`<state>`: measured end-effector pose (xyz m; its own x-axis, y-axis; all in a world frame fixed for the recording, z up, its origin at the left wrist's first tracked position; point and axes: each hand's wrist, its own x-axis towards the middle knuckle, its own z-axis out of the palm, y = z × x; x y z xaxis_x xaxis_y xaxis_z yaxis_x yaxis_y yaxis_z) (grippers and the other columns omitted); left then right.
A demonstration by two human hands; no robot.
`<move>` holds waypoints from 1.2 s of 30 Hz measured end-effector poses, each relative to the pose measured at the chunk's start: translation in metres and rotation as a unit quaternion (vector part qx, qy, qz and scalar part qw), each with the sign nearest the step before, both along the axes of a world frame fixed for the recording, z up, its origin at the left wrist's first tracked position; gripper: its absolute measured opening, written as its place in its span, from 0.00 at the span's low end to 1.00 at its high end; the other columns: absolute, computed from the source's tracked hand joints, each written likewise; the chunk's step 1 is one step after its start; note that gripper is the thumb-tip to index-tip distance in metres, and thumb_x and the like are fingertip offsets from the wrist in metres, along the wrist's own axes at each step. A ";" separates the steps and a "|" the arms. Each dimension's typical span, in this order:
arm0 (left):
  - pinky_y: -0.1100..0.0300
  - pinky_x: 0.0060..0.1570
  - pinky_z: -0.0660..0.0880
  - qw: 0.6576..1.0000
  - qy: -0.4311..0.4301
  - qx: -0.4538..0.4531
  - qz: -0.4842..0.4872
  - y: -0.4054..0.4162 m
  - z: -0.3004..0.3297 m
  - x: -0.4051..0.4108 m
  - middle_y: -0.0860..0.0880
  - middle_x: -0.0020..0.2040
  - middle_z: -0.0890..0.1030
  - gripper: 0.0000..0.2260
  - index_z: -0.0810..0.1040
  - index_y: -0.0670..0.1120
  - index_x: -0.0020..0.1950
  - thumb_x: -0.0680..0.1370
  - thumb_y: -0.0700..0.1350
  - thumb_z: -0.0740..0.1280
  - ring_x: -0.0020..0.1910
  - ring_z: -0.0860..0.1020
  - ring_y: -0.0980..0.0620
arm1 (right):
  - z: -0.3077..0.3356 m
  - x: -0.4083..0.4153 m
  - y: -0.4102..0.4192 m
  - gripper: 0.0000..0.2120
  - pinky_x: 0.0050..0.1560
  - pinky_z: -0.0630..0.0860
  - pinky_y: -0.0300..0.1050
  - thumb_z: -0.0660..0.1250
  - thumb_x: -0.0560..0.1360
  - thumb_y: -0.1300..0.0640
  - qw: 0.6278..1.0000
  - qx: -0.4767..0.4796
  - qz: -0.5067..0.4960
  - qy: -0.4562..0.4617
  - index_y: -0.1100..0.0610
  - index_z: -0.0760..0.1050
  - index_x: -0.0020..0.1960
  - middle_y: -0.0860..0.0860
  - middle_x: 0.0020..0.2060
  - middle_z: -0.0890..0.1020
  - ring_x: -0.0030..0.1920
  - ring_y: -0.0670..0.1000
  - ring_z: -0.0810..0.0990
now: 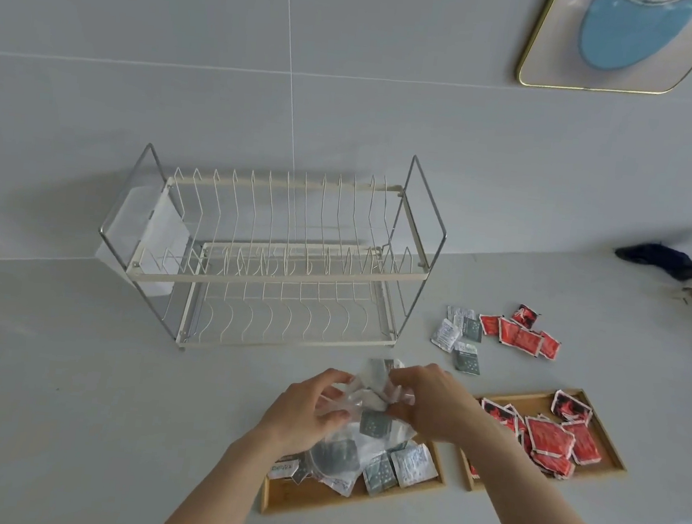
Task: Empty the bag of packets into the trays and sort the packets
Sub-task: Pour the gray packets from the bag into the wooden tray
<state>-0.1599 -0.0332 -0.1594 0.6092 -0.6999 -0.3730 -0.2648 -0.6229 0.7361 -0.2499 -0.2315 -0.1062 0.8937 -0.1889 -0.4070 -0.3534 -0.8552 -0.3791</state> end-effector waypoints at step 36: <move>0.58 0.56 0.79 0.985 -0.064 -0.131 0.090 -0.033 0.032 0.004 0.61 0.49 0.84 0.10 0.78 0.58 0.55 0.76 0.47 0.72 0.51 0.82 0.63 | 0.067 -0.003 -0.046 0.02 0.41 0.78 0.43 0.73 0.74 0.54 0.964 0.032 -0.062 -0.258 0.47 0.83 0.44 0.39 0.33 0.82 0.36 0.40 0.79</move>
<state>-0.1564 -0.0658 -0.1278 0.7625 -0.6383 -0.1061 -0.2691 -0.4620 0.8451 -0.2530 -0.2772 -0.0388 0.9524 -0.2964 0.0716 -0.2014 -0.7877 -0.5822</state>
